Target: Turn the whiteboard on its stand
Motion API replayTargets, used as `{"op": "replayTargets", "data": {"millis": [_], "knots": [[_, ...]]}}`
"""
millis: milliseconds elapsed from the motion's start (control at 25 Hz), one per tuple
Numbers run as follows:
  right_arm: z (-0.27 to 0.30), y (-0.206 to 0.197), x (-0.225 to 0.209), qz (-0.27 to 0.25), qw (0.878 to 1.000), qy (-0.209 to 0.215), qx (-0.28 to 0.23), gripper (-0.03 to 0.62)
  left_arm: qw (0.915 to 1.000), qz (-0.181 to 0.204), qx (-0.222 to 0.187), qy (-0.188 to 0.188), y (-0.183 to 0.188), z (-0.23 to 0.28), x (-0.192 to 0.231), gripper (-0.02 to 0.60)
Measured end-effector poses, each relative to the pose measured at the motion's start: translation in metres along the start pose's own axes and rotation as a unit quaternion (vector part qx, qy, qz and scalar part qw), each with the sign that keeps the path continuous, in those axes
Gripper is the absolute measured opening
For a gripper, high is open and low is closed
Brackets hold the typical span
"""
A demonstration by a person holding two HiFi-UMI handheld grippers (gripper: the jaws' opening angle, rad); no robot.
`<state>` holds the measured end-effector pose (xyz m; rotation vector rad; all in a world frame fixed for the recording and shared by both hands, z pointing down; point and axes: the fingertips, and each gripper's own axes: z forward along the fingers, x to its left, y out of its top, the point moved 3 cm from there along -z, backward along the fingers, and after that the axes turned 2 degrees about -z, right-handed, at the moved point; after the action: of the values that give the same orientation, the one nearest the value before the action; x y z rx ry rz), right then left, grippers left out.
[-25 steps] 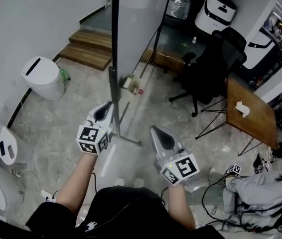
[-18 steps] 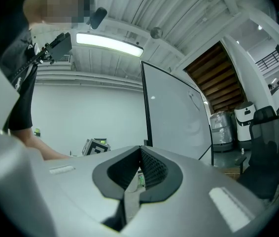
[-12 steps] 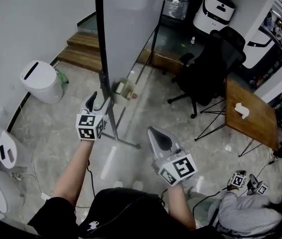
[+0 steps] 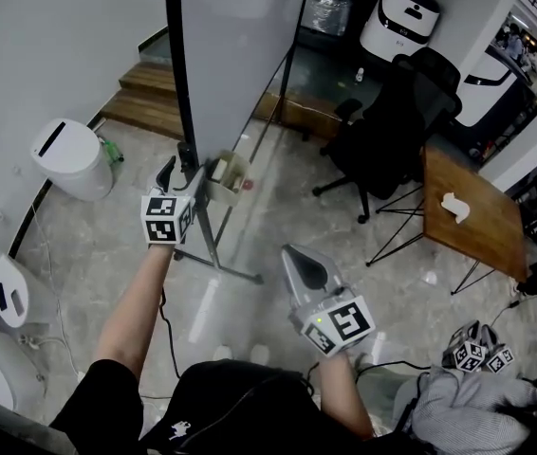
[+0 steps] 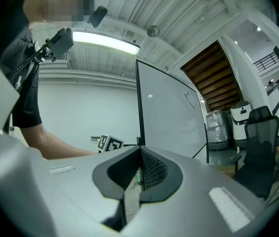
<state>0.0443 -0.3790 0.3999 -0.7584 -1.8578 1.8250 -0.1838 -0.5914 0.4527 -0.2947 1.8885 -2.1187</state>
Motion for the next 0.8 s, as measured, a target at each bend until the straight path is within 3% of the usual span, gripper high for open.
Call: {"op": "replayTargets", "data": {"millis": [800], "knots": [[-0.032,-0.012,0.003,-0.006,0.999,-0.037,0.008,0.008,0.9998,-0.021,0.003,0.005,-0.002,0.021,0.001,0.196]]}}
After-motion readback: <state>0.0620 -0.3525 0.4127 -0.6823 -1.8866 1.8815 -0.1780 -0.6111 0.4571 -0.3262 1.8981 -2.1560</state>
